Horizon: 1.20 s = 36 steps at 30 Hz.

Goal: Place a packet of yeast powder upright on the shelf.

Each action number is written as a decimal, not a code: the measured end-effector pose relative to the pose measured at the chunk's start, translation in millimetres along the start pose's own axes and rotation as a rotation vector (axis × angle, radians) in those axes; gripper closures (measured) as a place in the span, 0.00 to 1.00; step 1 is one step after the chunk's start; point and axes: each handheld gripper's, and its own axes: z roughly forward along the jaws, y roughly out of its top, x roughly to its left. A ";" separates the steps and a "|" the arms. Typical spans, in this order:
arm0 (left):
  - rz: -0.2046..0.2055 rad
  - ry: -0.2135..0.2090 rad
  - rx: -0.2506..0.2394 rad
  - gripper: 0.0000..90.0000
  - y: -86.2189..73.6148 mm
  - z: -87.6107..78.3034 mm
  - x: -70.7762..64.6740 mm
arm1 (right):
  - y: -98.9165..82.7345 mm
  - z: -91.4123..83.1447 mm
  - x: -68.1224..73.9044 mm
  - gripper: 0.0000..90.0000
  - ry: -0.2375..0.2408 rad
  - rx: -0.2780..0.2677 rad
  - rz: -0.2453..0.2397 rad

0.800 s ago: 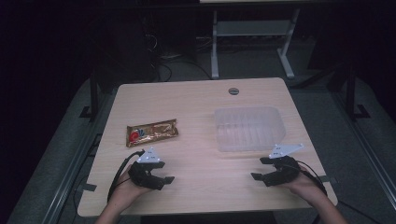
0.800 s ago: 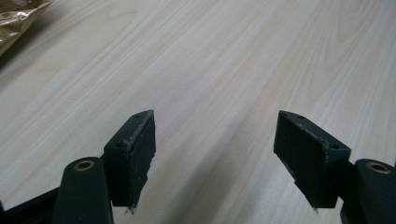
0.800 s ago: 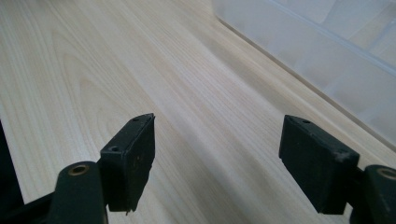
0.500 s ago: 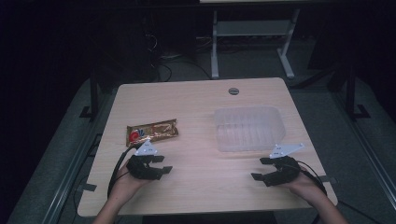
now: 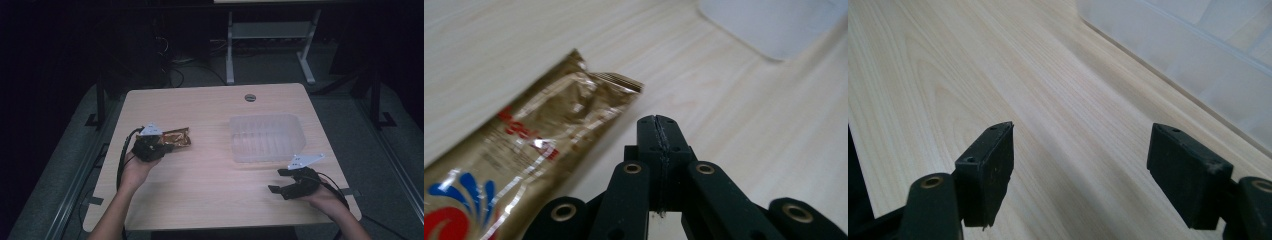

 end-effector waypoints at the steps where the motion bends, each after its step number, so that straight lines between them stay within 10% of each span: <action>1: 0.000 0.000 0.000 1.00 0.0 0.0 0.0 | -0.1 -0.2 -0.2 0.29 0.002 0.000 0.001; 18: -0.111 0.165 0.011 1.00 19.7 29.4 63.8 | -0.5 0.1 -1.8 0.29 0.004 -0.001 0.004; 36: -0.184 0.254 0.134 1.00 5.6 63.6 91.8 | -1.4 1.0 -3.2 0.29 0.012 0.004 0.005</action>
